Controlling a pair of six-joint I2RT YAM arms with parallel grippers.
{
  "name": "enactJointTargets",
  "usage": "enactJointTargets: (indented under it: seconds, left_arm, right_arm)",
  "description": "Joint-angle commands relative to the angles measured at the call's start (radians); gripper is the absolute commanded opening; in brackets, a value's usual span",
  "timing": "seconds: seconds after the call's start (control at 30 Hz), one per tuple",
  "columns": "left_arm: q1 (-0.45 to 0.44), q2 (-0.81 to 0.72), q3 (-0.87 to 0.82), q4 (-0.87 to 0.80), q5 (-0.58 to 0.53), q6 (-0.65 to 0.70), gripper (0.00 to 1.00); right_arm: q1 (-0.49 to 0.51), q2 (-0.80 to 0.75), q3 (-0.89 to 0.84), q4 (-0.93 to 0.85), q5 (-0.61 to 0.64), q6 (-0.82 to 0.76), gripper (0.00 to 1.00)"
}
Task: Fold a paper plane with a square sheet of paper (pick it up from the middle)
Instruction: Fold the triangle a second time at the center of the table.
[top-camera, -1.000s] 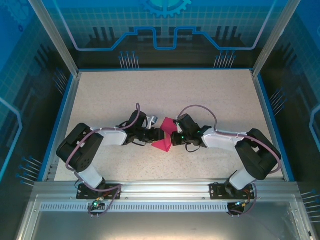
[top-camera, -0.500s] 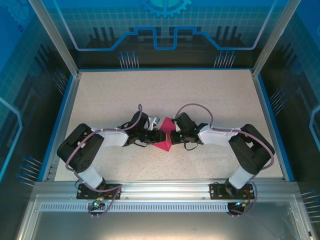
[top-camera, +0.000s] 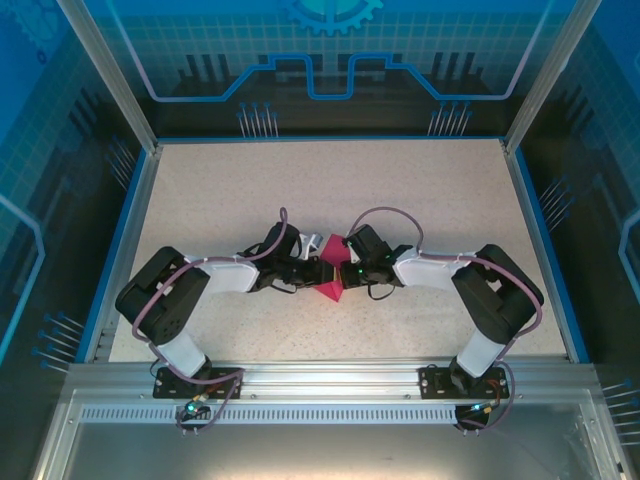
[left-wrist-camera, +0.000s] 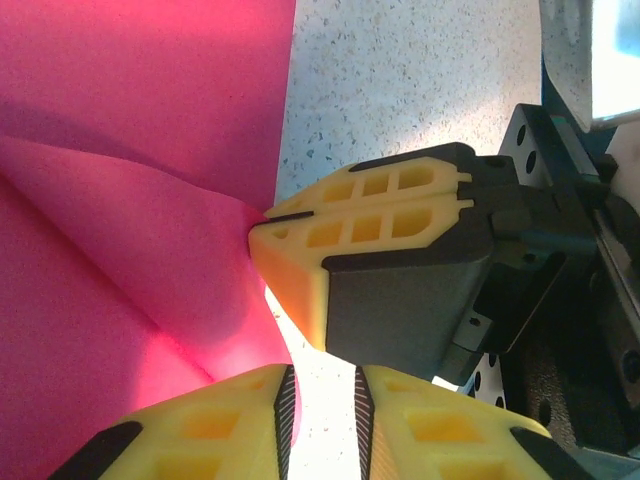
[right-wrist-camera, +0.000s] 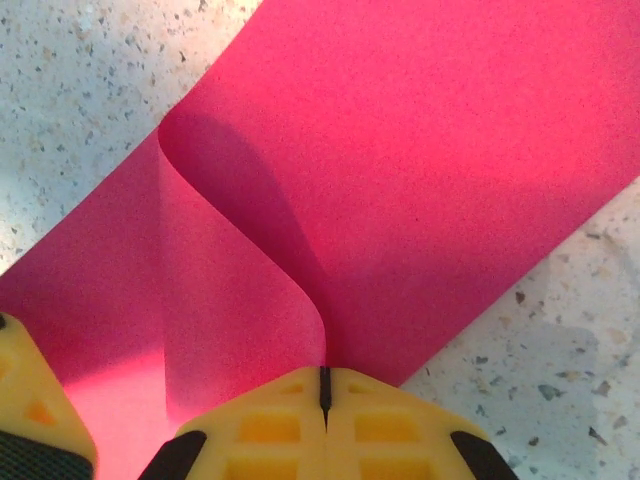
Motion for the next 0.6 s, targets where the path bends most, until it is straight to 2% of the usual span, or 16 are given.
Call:
enactJointTargets:
  seconds: [0.0,0.57]
  left_arm:
    - [-0.013,0.017,0.027,0.018,0.000,-0.016,0.22]
    - [-0.027,0.076,0.047,-0.007,-0.033,-0.023,0.15]
  right_arm:
    - [-0.013,0.020,0.028,-0.018,0.012,-0.019,0.00]
    - [-0.016,0.029,0.030,-0.025,0.009,-0.016,0.00]
